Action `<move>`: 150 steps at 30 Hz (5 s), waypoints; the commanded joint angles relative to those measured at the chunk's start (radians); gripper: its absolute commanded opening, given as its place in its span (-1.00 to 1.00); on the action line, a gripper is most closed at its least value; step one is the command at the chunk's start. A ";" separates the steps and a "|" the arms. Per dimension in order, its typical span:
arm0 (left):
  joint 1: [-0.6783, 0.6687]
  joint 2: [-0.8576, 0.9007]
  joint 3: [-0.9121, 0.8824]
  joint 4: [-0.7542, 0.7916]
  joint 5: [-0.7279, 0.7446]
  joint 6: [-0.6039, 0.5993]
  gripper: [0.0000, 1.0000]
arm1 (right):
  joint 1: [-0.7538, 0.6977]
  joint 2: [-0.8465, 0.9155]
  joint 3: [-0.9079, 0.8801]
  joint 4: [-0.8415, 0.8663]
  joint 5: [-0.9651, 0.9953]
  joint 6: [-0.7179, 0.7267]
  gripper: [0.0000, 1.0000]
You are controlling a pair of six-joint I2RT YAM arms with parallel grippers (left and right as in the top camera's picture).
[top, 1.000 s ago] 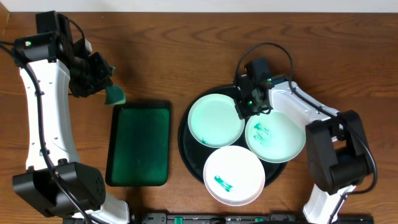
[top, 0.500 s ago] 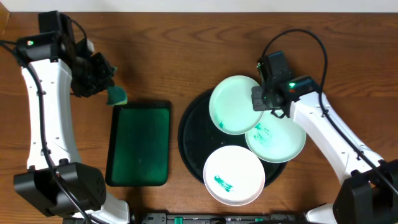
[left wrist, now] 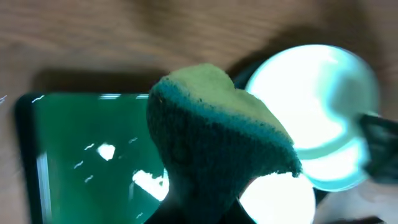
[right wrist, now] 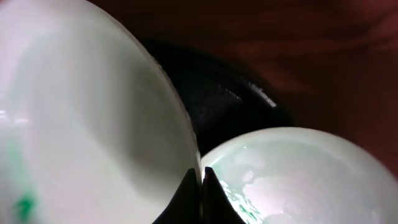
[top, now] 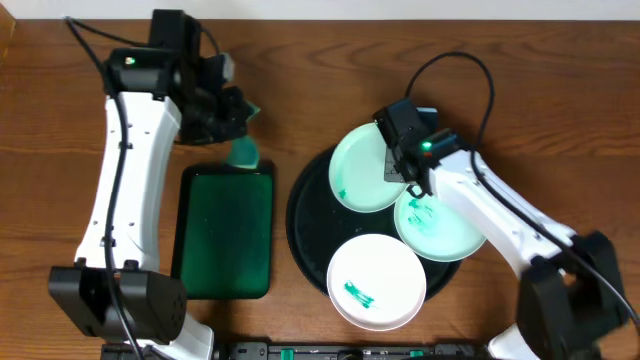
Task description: Clean dirty plates on tray and stack at the side
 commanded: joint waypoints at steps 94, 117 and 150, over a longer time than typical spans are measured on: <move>-0.427 0.095 -0.665 0.939 -0.014 0.111 -0.85 | -0.021 0.057 -0.006 0.013 -0.211 -0.045 -0.97; -0.424 0.145 -0.679 0.996 0.117 -0.003 -0.86 | -0.021 0.057 -0.006 0.026 -0.214 -0.046 -0.98; -0.434 0.172 -0.701 0.965 -0.878 0.224 -0.86 | -0.024 0.057 -0.006 0.020 -0.218 -0.068 -0.97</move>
